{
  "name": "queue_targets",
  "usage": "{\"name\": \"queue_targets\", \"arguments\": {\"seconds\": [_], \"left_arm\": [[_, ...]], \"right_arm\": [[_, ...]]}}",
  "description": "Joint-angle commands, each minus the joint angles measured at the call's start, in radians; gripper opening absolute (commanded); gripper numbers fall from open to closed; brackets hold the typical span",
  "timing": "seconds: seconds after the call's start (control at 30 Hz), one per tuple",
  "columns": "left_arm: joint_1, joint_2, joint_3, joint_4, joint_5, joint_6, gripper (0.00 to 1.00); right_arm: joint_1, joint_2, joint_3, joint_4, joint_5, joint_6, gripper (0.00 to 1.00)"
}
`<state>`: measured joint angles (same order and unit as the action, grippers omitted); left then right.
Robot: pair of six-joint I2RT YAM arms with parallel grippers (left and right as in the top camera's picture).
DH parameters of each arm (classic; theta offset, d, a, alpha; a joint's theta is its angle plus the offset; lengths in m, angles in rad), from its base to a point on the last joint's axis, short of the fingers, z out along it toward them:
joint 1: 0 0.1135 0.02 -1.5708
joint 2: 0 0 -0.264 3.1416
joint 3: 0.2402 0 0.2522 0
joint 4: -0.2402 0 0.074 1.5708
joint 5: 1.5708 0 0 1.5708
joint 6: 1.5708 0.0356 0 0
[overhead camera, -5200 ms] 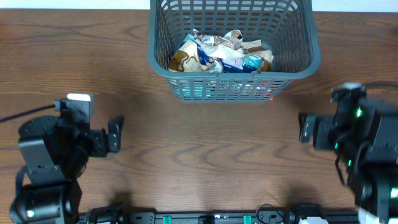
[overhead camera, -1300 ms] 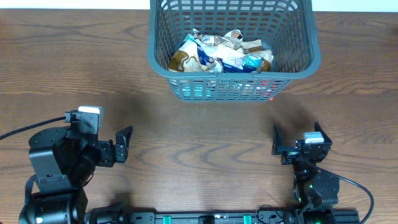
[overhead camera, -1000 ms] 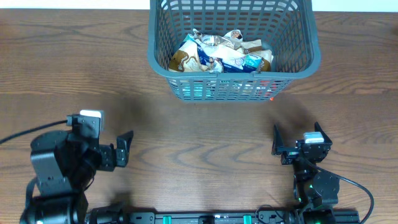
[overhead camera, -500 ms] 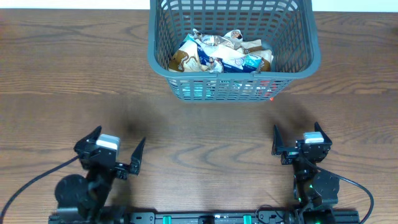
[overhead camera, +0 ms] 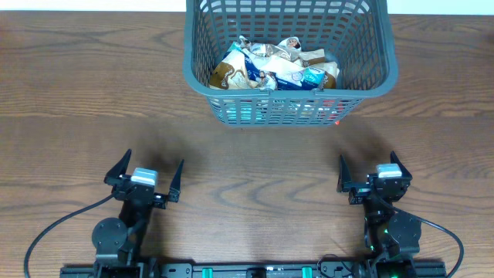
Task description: Pack container
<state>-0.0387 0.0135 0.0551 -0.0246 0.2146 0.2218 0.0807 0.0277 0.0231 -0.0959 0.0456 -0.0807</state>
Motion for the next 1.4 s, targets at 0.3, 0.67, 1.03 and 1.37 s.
{"name": "queue_targets", "arguments": {"seconds": [0.3,0.67,1.03,1.37], "left_arm": [[-0.012,-0.011,-0.051,-0.039,-0.14,0.009,0.99],[-0.012,-0.01,-0.051,-0.045,-0.2,-0.019,0.99],[-0.012,-0.01,-0.051,-0.045,-0.2,-0.018,0.99],[-0.012,-0.01,-0.051,-0.045,-0.2,-0.018,0.99]], "right_arm": [[-0.008,-0.008,-0.005,-0.001,0.006,-0.01,0.99],[-0.008,-0.008,-0.005,-0.001,0.007,-0.01,0.99],[-0.008,-0.008,-0.005,-0.001,0.007,-0.01,0.99],[-0.008,-0.008,-0.005,-0.001,0.006,-0.01,0.99]]}}
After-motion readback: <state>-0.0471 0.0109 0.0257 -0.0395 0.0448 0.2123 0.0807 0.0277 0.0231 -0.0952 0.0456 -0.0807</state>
